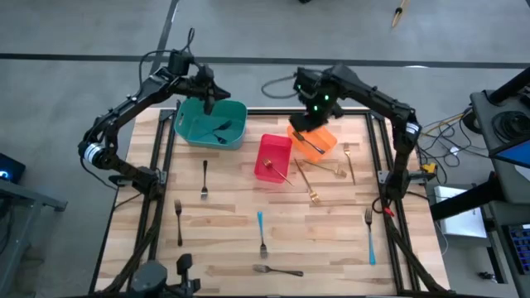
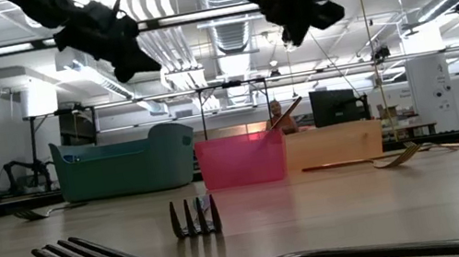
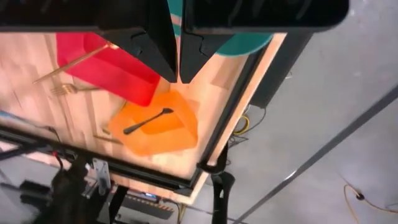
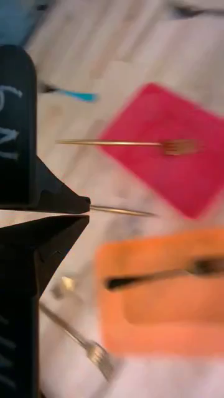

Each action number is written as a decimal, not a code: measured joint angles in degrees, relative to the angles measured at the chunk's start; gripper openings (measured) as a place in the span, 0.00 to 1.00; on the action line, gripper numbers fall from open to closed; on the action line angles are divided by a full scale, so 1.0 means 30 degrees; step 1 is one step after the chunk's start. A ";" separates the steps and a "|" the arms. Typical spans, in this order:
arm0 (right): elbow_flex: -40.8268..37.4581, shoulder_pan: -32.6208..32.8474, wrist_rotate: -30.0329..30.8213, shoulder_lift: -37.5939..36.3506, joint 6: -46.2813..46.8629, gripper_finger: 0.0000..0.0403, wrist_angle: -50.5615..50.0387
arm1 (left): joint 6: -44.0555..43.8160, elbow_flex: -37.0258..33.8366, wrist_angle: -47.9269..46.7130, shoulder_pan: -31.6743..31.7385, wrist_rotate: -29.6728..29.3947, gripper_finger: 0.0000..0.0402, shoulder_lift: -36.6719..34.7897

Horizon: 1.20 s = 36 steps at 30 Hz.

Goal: Sort silverware by color (type)
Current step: Put the golden fork into the red bin

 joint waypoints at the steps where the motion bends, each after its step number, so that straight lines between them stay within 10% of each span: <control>1: -0.0810 0.0160 -0.0535 -0.0344 -0.0087 0.02 -0.0002 | -0.0075 0.0154 -0.0033 0.0000 -0.0007 0.00 0.0000; 20: -1.5360 -0.1579 -0.1388 -0.7304 0.5037 0.03 0.2964 | 0.1012 0.0749 0.0471 0.0000 -0.0997 0.00 0.0421; 36: -1.7920 -0.1618 0.2018 -0.6708 0.5828 0.14 0.4294 | 0.0328 0.0806 0.0630 0.0000 -0.2586 0.00 0.0393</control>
